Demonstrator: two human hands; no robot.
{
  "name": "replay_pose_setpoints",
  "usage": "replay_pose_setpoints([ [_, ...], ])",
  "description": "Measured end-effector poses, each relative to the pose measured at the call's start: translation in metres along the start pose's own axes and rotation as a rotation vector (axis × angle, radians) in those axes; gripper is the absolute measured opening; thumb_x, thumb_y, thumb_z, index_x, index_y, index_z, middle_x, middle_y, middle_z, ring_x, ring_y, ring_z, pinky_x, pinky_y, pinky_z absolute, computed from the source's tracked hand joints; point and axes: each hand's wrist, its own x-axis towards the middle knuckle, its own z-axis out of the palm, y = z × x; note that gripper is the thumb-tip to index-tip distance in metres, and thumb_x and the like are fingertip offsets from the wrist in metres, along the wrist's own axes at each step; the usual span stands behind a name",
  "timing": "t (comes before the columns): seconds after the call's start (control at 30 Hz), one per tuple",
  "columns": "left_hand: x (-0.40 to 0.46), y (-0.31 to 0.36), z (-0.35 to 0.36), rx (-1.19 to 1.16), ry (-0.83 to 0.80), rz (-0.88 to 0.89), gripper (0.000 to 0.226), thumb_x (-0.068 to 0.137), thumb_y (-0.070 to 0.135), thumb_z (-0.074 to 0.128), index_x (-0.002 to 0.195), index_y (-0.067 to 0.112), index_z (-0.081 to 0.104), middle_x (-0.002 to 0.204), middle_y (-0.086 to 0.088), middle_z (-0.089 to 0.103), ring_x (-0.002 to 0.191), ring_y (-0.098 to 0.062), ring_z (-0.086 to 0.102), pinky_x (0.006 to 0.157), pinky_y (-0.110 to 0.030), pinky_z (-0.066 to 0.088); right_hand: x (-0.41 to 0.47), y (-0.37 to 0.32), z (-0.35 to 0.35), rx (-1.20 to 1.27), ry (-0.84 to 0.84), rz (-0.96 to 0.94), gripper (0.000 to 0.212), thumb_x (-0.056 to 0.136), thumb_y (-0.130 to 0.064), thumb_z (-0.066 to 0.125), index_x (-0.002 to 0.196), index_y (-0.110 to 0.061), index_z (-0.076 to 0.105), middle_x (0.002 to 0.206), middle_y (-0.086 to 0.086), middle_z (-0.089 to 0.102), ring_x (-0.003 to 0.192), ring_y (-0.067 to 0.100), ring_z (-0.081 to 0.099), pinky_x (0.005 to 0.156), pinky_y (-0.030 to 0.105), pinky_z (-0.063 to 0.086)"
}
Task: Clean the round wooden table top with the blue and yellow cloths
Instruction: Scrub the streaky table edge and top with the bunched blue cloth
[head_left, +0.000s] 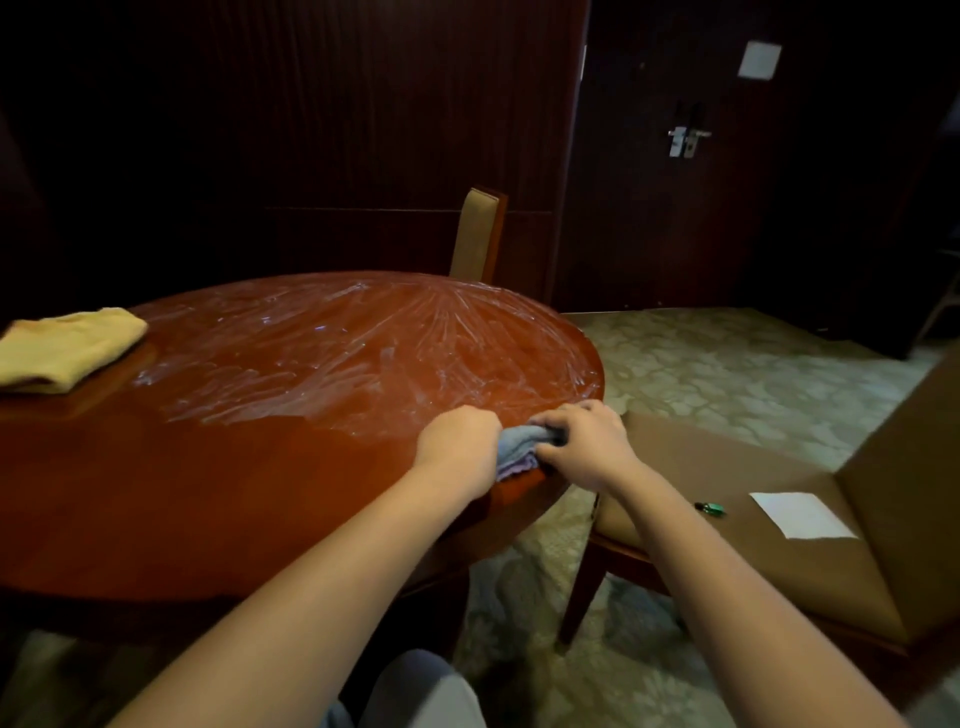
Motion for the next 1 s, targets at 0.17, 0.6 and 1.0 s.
replay_pose_setpoints([
  [0.17,-0.001,0.003,0.005,0.030,-0.020,0.064,0.007,0.084,0.014,0.062,0.078,0.010,0.062,0.093,-0.015,0.066,0.076,-0.031,0.058,0.065,-0.035,0.047,-0.023,0.014,0.009,0.125,0.147,-0.063,0.036,0.083,-0.033,0.065,0.119,-0.032,0.066,0.100,-0.013,0.065,0.104,0.017,0.044,0.096,0.035,0.037],
  [0.6,0.033,0.018,0.011,0.098,-0.002,0.052,0.023,0.091,0.020,0.058,0.110,0.010,0.066,0.113,-0.009,0.057,0.103,-0.032,0.058,0.077,-0.035,0.047,-0.001,0.032,0.008,0.095,0.127,0.078,0.036,0.086,-0.032,0.061,0.122,-0.034,0.061,0.108,-0.010,0.061,0.110,0.017,0.042,0.090,0.032,0.041],
  [1.0,0.052,0.027,0.014,0.083,-0.002,0.082,0.021,0.089,0.018,0.060,0.106,0.006,0.065,0.112,-0.012,0.059,0.102,-0.033,0.058,0.075,-0.036,0.046,0.007,0.039,0.004,0.074,0.117,0.182,0.034,0.088,-0.030,0.057,0.121,-0.037,0.061,0.111,-0.008,0.060,0.113,0.019,0.042,0.089,0.032,0.042],
])
